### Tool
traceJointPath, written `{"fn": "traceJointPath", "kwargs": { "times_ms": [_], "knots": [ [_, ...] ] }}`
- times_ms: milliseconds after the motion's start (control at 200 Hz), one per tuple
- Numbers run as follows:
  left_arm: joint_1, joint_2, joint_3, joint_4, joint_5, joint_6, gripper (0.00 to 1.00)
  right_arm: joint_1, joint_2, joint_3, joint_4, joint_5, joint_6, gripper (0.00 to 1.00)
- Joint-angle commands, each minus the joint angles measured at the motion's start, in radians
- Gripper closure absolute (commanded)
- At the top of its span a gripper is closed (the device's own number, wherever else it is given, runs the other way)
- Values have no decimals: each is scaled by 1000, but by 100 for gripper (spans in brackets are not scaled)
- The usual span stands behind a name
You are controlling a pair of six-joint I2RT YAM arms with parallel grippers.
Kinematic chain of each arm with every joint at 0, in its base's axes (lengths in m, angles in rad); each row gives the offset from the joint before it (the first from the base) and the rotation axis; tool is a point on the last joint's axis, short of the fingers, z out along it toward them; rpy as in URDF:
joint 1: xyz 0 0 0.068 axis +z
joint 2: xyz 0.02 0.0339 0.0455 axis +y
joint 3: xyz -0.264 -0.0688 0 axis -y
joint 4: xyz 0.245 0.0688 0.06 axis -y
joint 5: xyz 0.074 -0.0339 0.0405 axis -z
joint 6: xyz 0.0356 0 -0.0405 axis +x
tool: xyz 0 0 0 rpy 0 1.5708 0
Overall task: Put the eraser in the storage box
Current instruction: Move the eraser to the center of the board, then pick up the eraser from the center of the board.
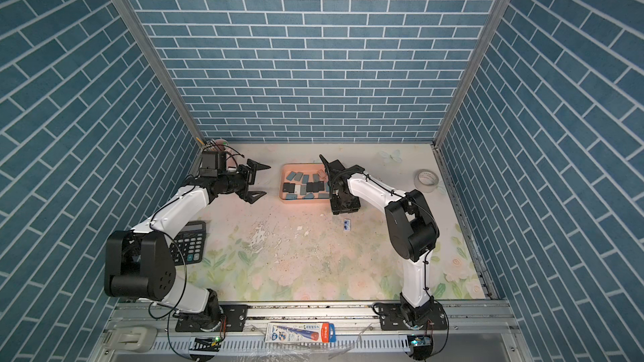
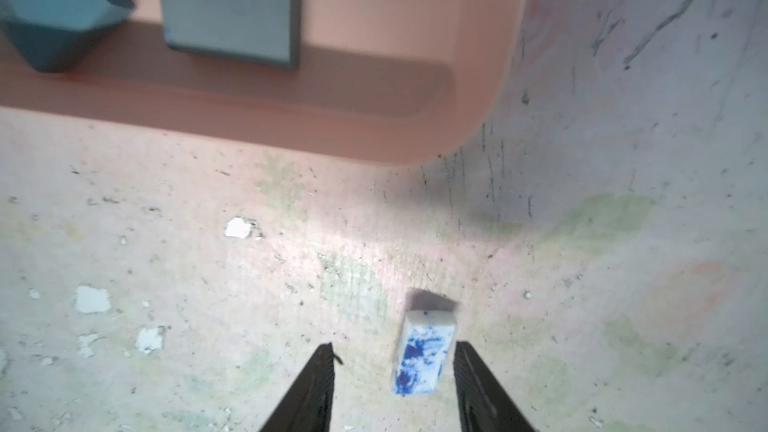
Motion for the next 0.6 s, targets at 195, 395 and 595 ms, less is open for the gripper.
{"fn": "traceJointPath", "kwargs": {
  "times_ms": [195, 395, 595],
  "knots": [
    [-17, 40, 39, -9, 11, 10, 1, 4, -16, 12, -91, 40, 129, 50],
    [-29, 47, 43, -3, 13, 9, 0, 19, -32, -47, -120, 67, 146, 53],
    [-41, 54, 48, -4, 13, 9, 0, 36, -20, -102, -87, 59, 192, 49]
  ]
}}
